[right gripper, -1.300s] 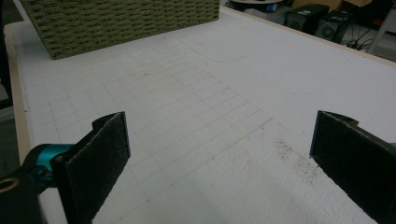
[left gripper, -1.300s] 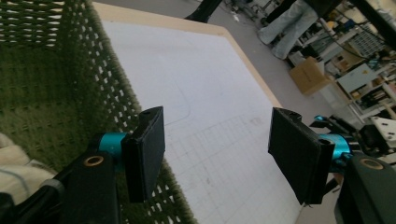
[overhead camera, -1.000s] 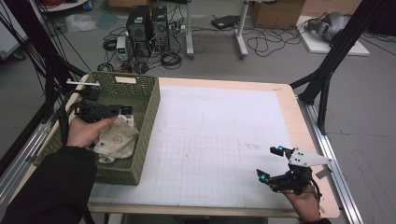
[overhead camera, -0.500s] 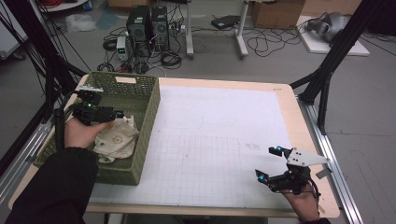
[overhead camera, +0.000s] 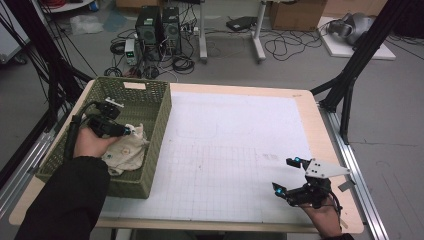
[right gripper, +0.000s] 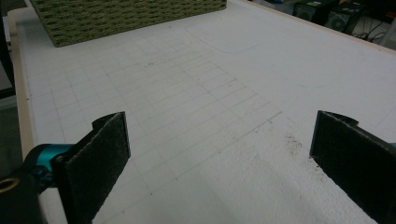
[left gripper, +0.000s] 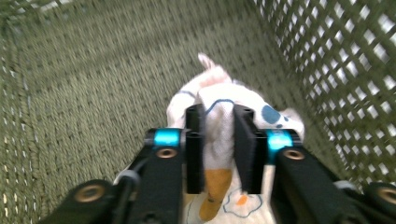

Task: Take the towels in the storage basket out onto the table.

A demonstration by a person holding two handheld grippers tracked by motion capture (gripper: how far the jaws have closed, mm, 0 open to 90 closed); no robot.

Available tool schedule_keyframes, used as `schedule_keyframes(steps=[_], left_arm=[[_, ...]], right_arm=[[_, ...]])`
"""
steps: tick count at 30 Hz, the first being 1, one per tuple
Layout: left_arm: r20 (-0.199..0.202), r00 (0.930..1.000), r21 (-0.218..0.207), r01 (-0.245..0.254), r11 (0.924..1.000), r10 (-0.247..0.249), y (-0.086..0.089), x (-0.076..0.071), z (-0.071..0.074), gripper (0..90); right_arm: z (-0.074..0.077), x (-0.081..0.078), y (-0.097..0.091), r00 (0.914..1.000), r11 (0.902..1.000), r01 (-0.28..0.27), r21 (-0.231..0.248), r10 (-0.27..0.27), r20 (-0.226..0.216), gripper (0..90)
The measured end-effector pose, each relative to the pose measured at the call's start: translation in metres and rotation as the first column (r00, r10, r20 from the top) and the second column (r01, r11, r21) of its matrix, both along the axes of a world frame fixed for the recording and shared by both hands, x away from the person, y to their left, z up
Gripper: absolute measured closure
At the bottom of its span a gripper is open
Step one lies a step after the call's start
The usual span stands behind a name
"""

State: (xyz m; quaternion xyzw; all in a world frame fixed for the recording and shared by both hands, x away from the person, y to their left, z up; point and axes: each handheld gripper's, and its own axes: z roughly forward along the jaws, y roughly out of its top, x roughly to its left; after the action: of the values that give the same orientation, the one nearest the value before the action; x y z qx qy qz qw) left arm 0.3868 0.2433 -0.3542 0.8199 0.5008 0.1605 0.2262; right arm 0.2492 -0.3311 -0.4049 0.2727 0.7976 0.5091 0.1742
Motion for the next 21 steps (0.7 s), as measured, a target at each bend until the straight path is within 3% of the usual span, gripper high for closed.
schedule_keyframes(steps=[3, 5, 7, 13, 17, 21], left_arm=[[-0.060, 0.9980, 0.029, 0.018, 0.9994, -0.017, -0.003, 0.002, -0.008, 83.8], [-0.076, 0.9968, 0.039, 0.029, 0.9988, -0.025, -0.004, 0.003, -0.010, 83.9], [-0.124, 0.9910, 0.061, 0.057, 0.9965, -0.049, -0.007, 0.004, -0.016, 83.9], [-0.176, 0.9824, 0.080, 0.077, 0.9938, -0.062, -0.010, 0.004, -0.024, 83.5], [-0.191, 0.9792, 0.122, 0.093, 0.9881, -0.069, -0.012, 0.003, -0.031, 83.5], [-0.207, 0.9749, 0.116, 0.109, 0.9873, -0.083, -0.013, 0.002, -0.032, 80.9]], right_arm=[[0.000, 0.000, 0.000, 1.0000, 1.0000, -0.001, 0.002, 0.001, -0.007, 3.9], [0.000, -0.001, -0.001, 1.0000, 1.0000, -0.001, 0.001, 0.001, -0.006, 3.9], [0.000, 0.000, 0.000, 1.0000, 1.0000, -0.003, 0.001, 0.003, 0.000, 3.9], [0.000, -0.001, 0.000, 0.9999, 1.0000, -0.006, 0.002, 0.006, -0.009, 3.9], [0.000, -0.002, 0.000, 1.0000, 1.0000, -0.008, 0.002, 0.008, -0.004, 3.9], [0.000, -0.002, 0.000, 1.0000, 0.9999, -0.010, 0.003, 0.010, -0.001, 3.9]])
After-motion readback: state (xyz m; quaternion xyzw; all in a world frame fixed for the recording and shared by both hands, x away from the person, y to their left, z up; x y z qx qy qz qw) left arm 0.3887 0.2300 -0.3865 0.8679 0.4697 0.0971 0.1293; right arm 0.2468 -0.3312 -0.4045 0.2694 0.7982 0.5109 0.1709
